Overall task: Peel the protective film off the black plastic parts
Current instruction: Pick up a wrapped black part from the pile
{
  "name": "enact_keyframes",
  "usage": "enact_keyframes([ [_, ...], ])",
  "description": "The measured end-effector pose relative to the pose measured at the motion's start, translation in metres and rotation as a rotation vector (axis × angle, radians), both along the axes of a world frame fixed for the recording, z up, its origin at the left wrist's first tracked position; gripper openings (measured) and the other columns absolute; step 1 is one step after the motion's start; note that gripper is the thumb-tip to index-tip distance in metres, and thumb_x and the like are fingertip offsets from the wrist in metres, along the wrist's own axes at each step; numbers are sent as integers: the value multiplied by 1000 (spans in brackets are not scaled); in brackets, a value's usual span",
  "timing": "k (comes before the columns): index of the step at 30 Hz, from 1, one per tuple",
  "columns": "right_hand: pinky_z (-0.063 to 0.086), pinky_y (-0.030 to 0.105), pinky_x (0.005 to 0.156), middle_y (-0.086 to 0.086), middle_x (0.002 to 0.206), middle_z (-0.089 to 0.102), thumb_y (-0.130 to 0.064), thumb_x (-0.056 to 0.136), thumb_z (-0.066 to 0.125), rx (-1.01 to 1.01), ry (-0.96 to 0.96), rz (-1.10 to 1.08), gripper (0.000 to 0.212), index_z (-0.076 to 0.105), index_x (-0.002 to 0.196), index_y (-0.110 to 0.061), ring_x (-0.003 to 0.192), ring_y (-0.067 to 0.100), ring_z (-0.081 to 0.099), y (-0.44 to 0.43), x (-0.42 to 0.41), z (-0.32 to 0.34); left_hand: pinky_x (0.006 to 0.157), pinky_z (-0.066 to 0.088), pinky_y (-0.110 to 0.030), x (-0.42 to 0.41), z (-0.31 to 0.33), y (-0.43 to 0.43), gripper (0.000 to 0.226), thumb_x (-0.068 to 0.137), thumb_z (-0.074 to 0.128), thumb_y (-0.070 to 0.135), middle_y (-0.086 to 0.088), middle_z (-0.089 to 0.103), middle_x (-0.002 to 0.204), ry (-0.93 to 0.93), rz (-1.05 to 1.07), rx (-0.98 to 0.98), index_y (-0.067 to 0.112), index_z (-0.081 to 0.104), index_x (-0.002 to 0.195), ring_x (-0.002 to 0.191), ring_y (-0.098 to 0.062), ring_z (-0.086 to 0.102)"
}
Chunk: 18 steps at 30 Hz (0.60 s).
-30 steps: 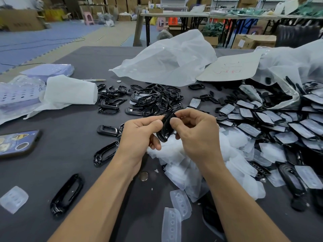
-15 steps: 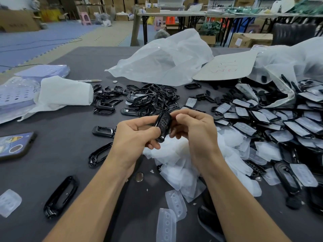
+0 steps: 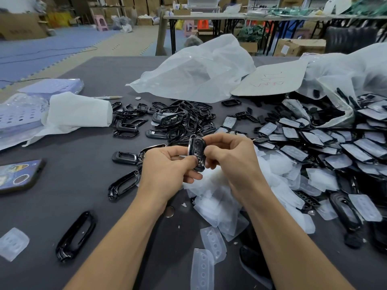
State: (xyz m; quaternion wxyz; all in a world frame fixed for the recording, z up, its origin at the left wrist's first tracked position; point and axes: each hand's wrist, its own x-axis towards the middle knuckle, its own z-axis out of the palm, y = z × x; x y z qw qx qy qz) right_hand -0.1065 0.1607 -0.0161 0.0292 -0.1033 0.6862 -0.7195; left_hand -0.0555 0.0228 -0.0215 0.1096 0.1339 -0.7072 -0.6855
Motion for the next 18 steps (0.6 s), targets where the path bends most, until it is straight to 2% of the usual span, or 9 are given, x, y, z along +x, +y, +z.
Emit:
enact_keyframes([
  [3, 46, 25, 50, 16, 69, 71, 13, 79, 61, -1, -2, 15, 24, 77, 84, -5, 49, 16, 56, 0, 0, 1, 46, 51, -21, -1, 0, 1, 16, 92, 68, -5, -13, 77, 70, -9, -12, 3, 8, 77, 90, 52, -19, 72],
  [8, 45, 26, 50, 8, 64, 70, 14, 80, 64, 9, -8, 39, 19, 76, 87, 0, 49, 18, 56, 1, 0, 0, 45, 46, -21, 1, 1, 1, 17, 87, 71, -5, -12, 76, 68, -7, 30, -26, 10, 80, 87, 50, -19, 70],
  [13, 45, 26, 49, 13, 64, 69, 11, 82, 67, 44, -5, 26, 13, 75, 85, 1, 48, 18, 56, 1, 1, 1, 44, 44, -19, 2, 0, 0, 19, 82, 76, -2, -13, 76, 67, -12, 70, -35, 4, 77, 100, 49, -17, 68],
  [16, 46, 29, 51, 18, 68, 70, 8, 85, 68, 54, -7, 11, 11, 76, 87, 0, 50, 19, 57, 0, 1, 2, 46, 45, -18, 3, 2, 2, 19, 82, 75, 1, -9, 77, 68, 32, 46, -81, 17, 83, 84, 51, -15, 68],
  [18, 49, 27, 53, 9, 69, 73, 4, 85, 72, 66, 24, -56, 11, 77, 89, -5, 53, 17, 61, -3, 3, 1, 47, 45, -17, 3, 3, 2, 25, 82, 75, 2, -6, 77, 68, 53, 54, -93, 26, 83, 80, 51, -13, 68],
])
